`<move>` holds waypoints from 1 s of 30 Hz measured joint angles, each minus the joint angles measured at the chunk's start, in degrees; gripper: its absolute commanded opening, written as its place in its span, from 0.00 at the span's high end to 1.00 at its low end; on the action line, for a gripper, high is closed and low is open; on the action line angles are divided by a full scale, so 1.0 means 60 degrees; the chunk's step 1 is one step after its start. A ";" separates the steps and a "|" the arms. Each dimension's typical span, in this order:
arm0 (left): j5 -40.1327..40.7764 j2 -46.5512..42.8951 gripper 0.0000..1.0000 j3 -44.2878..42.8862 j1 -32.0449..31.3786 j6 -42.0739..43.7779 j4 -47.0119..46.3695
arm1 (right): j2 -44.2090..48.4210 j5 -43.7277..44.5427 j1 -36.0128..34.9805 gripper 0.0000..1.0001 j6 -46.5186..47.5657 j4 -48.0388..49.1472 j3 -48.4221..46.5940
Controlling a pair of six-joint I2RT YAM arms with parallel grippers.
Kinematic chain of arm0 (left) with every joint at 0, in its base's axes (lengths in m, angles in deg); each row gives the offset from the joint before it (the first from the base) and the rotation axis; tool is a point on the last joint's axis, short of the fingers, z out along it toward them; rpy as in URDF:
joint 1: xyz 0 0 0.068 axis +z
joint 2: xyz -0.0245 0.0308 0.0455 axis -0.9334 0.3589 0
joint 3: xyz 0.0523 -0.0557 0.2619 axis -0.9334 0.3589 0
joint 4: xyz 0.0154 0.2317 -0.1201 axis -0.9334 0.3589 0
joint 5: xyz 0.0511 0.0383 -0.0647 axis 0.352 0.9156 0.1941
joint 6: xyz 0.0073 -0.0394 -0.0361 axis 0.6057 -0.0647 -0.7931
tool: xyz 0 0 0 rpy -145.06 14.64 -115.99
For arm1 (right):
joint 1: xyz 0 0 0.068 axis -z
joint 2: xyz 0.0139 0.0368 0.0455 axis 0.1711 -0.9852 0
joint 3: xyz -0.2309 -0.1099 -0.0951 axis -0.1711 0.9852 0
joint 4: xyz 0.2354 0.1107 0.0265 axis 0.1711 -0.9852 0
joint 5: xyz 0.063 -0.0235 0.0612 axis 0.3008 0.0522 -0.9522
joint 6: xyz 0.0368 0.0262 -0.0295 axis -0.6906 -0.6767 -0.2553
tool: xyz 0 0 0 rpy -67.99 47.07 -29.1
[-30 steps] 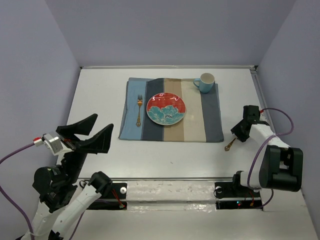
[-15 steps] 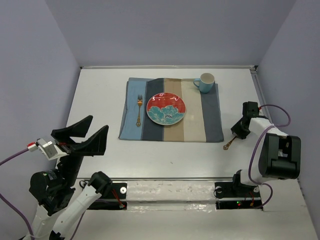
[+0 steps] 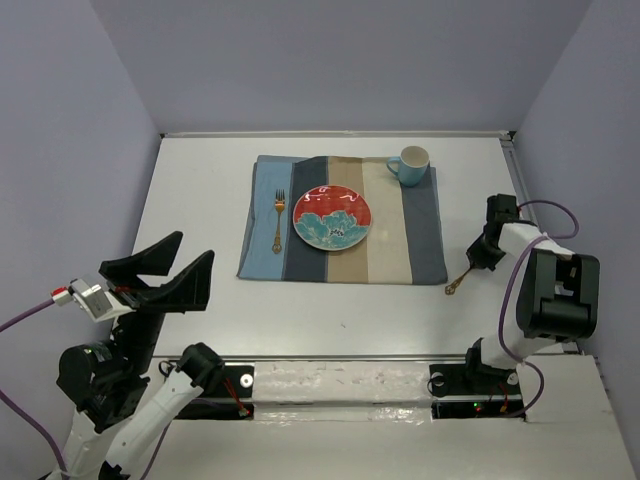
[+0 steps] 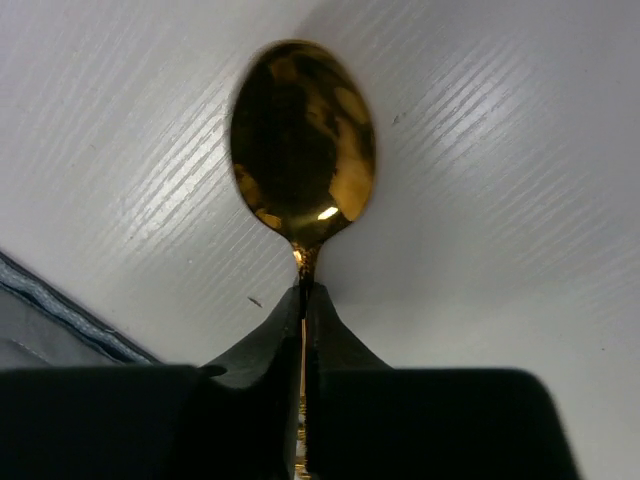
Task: Set the dinner table for one person
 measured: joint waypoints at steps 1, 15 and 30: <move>0.0018 -0.0007 0.01 0.0000 0.0000 0.0000 0.0000 | -0.0040 0.0000 0.0011 1.00 0.0007 0.0011 -0.0044; 0.0262 -0.0022 0.01 0.0000 0.0040 0.0022 -0.0004 | 0.2601 0.0543 -0.1876 1.00 0.1137 -0.0619 -0.1035; 0.0277 0.1191 0.01 0.0011 0.0710 0.0040 0.0000 | -0.1916 -0.0900 -0.5242 1.00 0.2277 -0.0426 -0.5249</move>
